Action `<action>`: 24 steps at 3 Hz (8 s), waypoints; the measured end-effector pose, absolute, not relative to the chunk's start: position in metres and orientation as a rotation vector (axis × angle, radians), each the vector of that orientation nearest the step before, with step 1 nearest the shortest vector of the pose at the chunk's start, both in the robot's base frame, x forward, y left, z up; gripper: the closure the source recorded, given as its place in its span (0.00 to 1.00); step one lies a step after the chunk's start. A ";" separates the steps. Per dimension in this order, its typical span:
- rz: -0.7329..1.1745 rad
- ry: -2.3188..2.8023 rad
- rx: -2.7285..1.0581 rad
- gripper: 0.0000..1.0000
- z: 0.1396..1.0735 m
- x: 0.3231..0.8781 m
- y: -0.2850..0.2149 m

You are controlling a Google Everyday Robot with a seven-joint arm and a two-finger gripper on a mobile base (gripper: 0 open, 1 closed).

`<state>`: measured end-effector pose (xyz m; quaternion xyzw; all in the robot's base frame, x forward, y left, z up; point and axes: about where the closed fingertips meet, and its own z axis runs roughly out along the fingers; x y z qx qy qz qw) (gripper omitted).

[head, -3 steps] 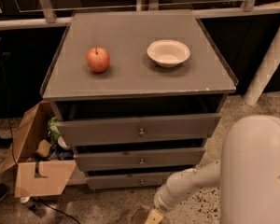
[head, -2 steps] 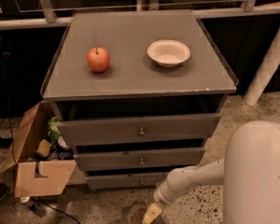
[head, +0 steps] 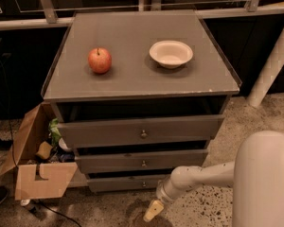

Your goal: Open bottom drawer

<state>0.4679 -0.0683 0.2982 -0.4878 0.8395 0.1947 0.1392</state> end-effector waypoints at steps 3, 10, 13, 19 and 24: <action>0.488 2.413 -1.268 0.00 0.289 0.508 -0.093; 0.528 2.303 -1.288 0.00 0.222 0.562 -0.096; 0.536 2.339 -1.339 0.00 0.189 0.559 -0.097; 0.647 2.568 -1.248 0.00 0.214 0.431 -0.152; 0.556 2.337 -1.302 0.00 0.270 0.512 -0.127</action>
Offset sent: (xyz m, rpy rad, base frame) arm 0.0573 -0.0288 0.0000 0.0234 -0.1288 -0.1291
